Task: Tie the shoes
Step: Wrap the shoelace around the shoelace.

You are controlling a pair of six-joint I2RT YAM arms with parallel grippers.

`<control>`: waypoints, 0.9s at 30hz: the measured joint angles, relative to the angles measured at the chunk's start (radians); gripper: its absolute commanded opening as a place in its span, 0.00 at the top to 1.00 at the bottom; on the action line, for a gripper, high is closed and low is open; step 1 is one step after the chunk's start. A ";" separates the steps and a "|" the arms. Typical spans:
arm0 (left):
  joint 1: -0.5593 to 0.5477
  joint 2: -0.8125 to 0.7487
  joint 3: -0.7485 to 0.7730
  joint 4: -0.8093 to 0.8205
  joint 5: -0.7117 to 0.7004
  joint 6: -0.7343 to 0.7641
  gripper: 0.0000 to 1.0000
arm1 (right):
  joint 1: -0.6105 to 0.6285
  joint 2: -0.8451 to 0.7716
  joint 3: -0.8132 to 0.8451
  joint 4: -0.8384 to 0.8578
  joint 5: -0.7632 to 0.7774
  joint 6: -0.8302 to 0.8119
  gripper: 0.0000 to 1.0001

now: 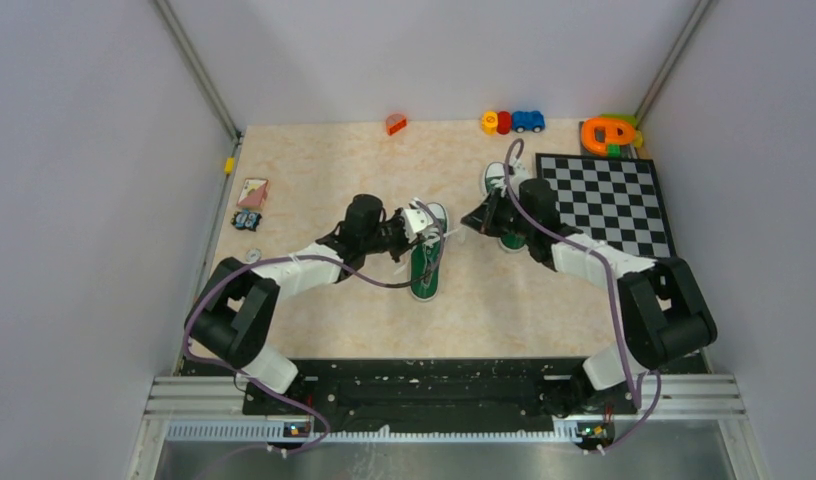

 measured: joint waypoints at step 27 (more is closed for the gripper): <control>0.000 0.000 -0.058 0.090 0.010 -0.032 1.00 | 0.203 -0.185 -0.024 -0.211 0.492 -0.110 1.00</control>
